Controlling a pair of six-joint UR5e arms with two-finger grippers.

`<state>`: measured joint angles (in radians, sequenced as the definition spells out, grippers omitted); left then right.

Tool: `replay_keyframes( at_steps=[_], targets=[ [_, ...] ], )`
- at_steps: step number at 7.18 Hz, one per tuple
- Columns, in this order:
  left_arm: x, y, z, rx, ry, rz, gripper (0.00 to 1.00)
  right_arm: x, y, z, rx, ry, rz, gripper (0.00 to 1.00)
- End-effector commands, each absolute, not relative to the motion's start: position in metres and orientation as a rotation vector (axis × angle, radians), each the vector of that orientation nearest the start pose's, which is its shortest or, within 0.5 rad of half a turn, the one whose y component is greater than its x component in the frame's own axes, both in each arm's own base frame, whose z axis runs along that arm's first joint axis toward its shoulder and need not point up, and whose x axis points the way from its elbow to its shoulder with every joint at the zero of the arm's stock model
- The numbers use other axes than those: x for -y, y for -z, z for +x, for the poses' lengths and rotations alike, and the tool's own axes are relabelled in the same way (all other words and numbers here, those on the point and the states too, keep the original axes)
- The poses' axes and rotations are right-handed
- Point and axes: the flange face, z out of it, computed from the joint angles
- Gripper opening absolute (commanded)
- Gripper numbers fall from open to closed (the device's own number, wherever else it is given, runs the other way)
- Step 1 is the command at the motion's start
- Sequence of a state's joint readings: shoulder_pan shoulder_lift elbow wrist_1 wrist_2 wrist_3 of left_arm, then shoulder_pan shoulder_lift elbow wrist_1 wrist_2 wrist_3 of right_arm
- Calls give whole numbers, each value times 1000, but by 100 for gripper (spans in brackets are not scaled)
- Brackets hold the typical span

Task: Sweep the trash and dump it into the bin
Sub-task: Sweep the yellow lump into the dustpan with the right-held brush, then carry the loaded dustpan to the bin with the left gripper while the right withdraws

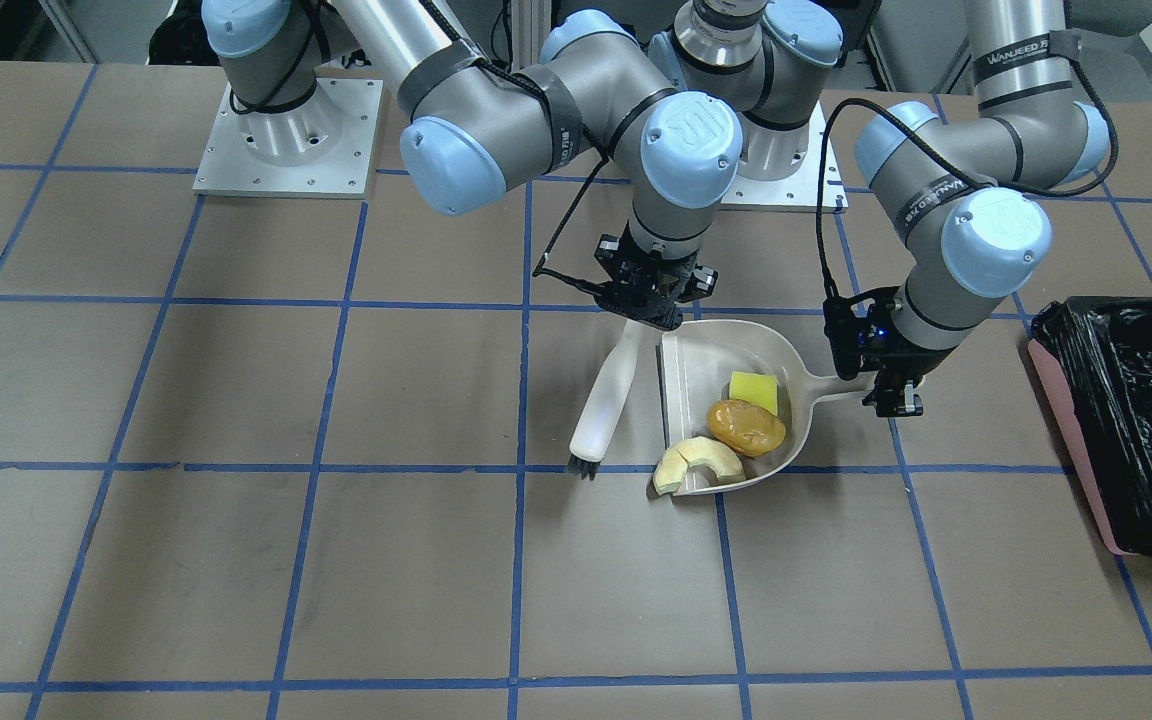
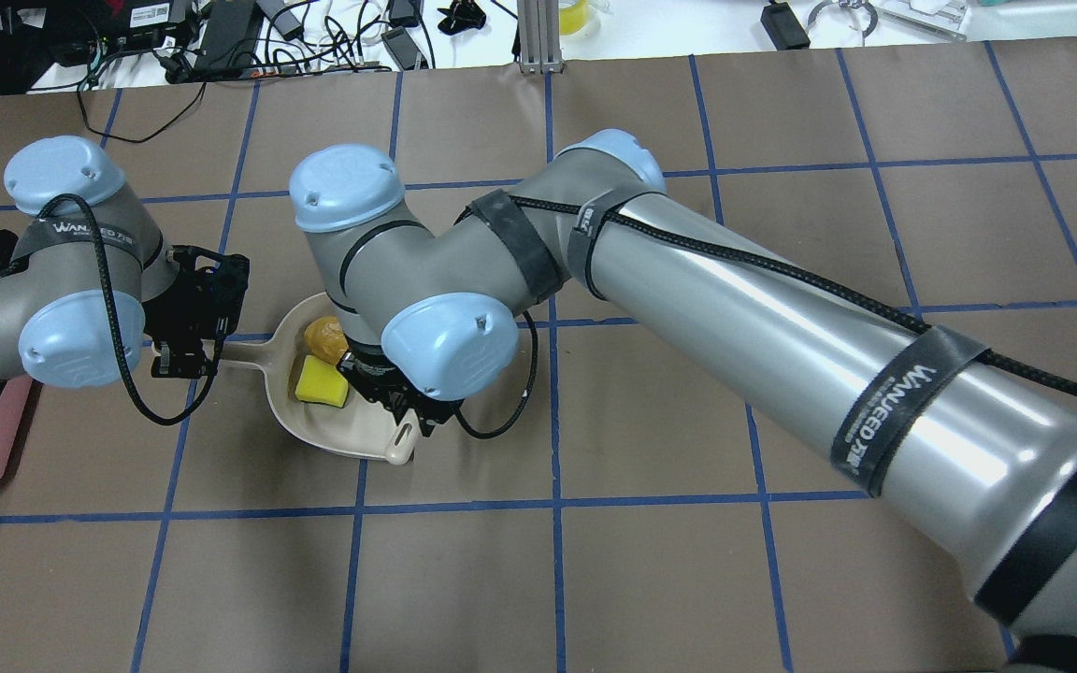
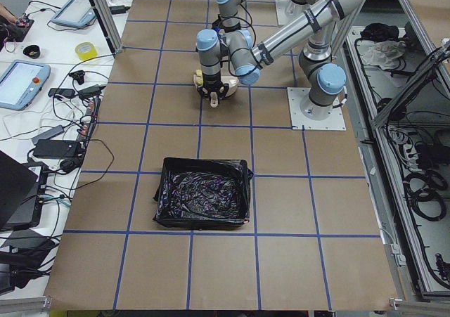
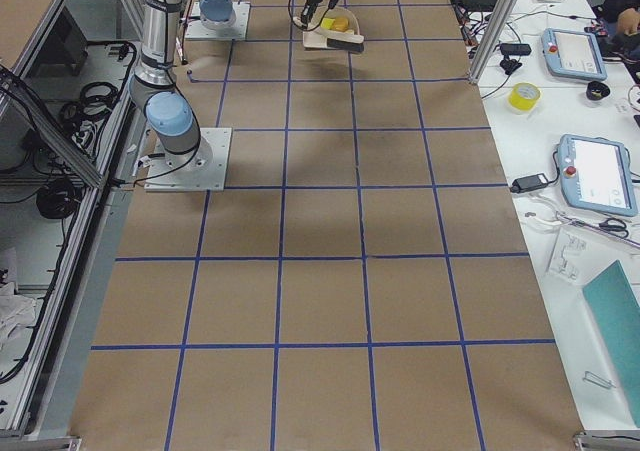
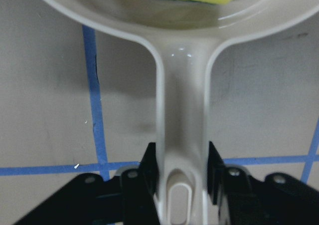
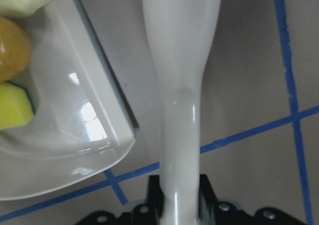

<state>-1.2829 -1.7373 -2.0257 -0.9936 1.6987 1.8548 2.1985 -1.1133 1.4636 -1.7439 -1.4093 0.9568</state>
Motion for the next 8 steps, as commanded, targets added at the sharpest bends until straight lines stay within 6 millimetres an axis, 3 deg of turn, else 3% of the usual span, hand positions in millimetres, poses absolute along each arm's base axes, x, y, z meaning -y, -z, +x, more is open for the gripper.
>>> replay_keyframes(
  at_steps=[1, 3, 4, 6, 7, 8],
  targets=[
    [502, -253, 56, -2177, -93, 2292, 5, 461, -325, 434, -3145, -343, 420, 0],
    [509, -277, 112, -2305, 55, 2201, 4, 506, -356, 354, -3120, -332, 311, 0],
    [516, -292, 148, -2440, 110, 2180, 4, 536, -358, 305, -3104, -324, 294, 0],
    [533, -348, 176, -2399, 112, 2223, 4, 578, -365, 209, -3160, -269, 243, 0],
    [529, -361, 203, -2367, 123, 2226, 4, 591, -368, 170, -3194, -241, 196, 0],
    [511, -364, 243, -2412, 123, 2190, 4, 602, -364, 129, -3183, -258, 163, 0]
  ],
)
